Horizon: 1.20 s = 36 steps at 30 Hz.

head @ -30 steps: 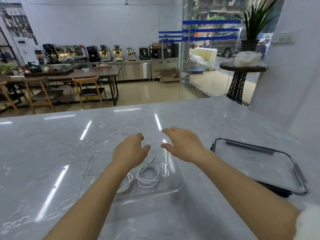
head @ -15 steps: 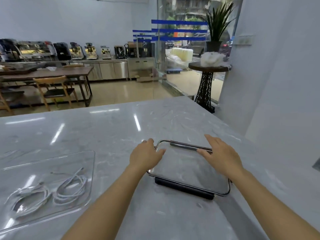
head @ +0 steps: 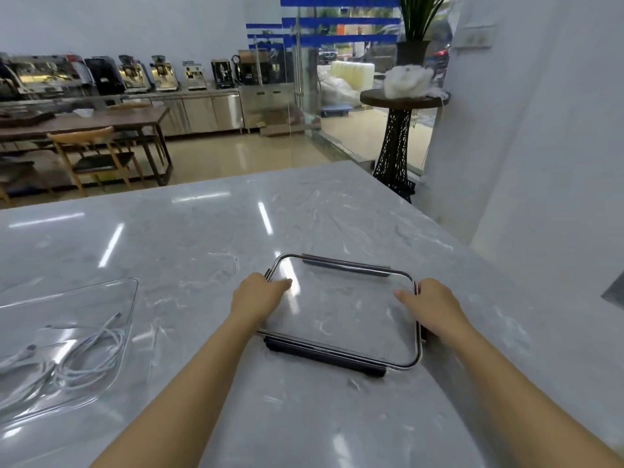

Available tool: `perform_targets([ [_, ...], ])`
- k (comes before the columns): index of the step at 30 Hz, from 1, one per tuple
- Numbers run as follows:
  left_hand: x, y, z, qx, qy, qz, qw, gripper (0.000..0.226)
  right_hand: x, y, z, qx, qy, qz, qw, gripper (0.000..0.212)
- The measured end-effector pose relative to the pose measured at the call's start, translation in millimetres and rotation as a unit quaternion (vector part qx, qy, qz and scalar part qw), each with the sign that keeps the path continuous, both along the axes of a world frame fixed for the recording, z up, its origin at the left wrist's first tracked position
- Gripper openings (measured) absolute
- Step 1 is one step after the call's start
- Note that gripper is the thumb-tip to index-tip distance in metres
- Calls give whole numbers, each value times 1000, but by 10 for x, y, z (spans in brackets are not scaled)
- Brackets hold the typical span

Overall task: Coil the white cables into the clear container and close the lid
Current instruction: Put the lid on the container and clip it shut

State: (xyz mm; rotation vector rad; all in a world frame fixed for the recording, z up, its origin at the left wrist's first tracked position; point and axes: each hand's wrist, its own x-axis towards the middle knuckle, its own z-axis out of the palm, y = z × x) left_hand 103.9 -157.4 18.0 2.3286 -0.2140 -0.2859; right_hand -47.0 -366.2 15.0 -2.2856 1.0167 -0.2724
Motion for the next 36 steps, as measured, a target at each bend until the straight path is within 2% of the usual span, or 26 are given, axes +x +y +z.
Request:
perform_targets([
  [2, -3, 29, 131, -80, 28, 23, 996, 41, -8, 19, 117, 10, -56, -15, 998, 41],
  [4, -15, 72, 328, -181, 67, 58, 980, 46, -17, 59, 308, -2, -149, -26, 989, 46],
  [8, -21, 197, 731, -408, 175, 110, 890, 58, -47, 233, 744, -16, -346, -50, 937, 53],
  [10, -3, 270, 843, -491, 205, 126, 838, 48, -52, 352, 826, 38, -424, -55, 903, 48],
  [12, 8, 345, 856, -547, 214, 134, 798, 27, -26, 450, 818, 123, -494, -65, 858, 39],
  [15, 72, 483, 724, -596, 217, 121, 763, 15, 43, 566, 737, 242, -537, -104, 802, 25],
  [17, 85, 574, 633, -615, 222, 116, 748, 21, 97, 641, 658, 329, -543, -105, 766, 21],
  [20, 67, 688, 610, -640, 222, 128, 725, 28, 201, 722, 560, 386, -480, -124, 778, 25],
  [23, 9, 825, 717, -639, 195, 135, 731, 33, 313, 836, 557, 433, -429, -134, 781, 12],
  [25, -4, 968, 780, -653, 171, 125, 727, 35, 402, 935, 593, 439, -406, -107, 795, 8],
  [27, 9, 1144, 822, -666, 146, 123, 721, 34, 489, 1068, 629, 428, -395, -65, 810, 8],
  [31, 43, 1570, 914, -679, 64, 174, 711, 29, 635, 1415, 707, 321, -365, -1, 874, 15],
  [32, 51, 1694, 935, -664, 34, 191, 722, 27, 666, 1517, 719, 296, -355, 20, 886, 14],
  [36, 66, 2236, 982, -507, -93, 253, 819, 13, 773, 1930, 733, 211, -319, 94, 919, 5],
])
